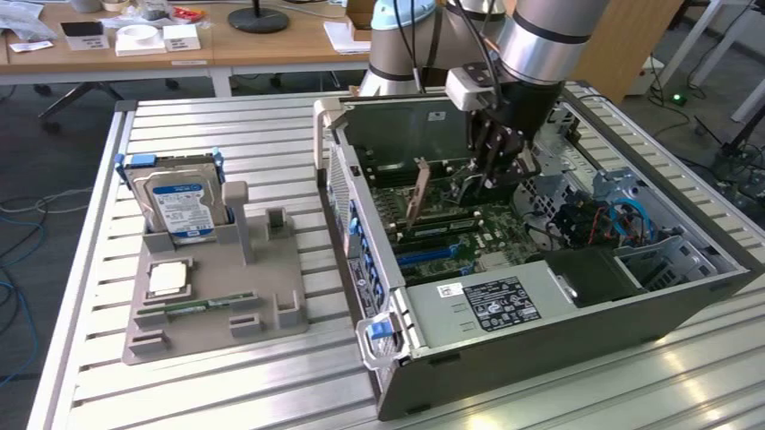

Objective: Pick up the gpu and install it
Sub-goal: 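Insert the gpu into the slot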

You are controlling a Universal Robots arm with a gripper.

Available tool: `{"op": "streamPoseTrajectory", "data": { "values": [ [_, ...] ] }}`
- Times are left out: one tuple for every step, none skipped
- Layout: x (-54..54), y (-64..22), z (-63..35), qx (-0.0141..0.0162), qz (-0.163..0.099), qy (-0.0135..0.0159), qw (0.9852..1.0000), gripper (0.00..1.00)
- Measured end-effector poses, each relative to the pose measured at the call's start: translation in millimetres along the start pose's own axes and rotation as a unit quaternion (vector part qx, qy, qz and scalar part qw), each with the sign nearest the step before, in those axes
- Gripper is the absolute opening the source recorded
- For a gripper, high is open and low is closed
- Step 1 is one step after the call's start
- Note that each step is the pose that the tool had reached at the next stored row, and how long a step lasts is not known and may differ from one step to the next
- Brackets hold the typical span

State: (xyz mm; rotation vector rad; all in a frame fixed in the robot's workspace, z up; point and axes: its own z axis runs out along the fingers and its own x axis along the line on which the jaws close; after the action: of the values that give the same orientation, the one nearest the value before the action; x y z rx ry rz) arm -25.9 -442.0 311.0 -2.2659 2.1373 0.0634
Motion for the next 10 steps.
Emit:
{"op": "streamPoseTrajectory", "data": {
  "values": [
    [0.1, 0.0, 1.6, 0.0, 0.0, 0.0, 1.0, 0.26],
    [0.1, 0.0, 3.4, 0.0, 0.0, -0.0001, 1.0, 0.26],
    [0.2, 0.2, 5.1, 0.0, 0.0, 0.0, 1.0, 0.26],
    [0.3, 0.5, 7.1, 0.0001, 0.0, 0.0, 1.0, 0.26],
    [0.3, 0.8, 8.8, 0.0003, 0.0, -0.0001, 1.0, 0.26],
    [0.5, 1.0, 10.0, 0.0004, 0.0, 0.0, 1.0, 0.26],
    [0.7, 1.3, 11.3, 0.0005, 0.0, 0.0, 1.0, 0.26],
    [0.9, 1.7, 12.5, 0.0007, 0.0, 0.0001, 1.0, 0.26],
    [1.1, 2.0, 13.7, 0.001, 0.0, 0.0001, 1.0, 0.26],
    [1.2, 2.5, 14.7, 0.0014, 0.0, 0.0001, 1.0, 0.26]
  ]
}}
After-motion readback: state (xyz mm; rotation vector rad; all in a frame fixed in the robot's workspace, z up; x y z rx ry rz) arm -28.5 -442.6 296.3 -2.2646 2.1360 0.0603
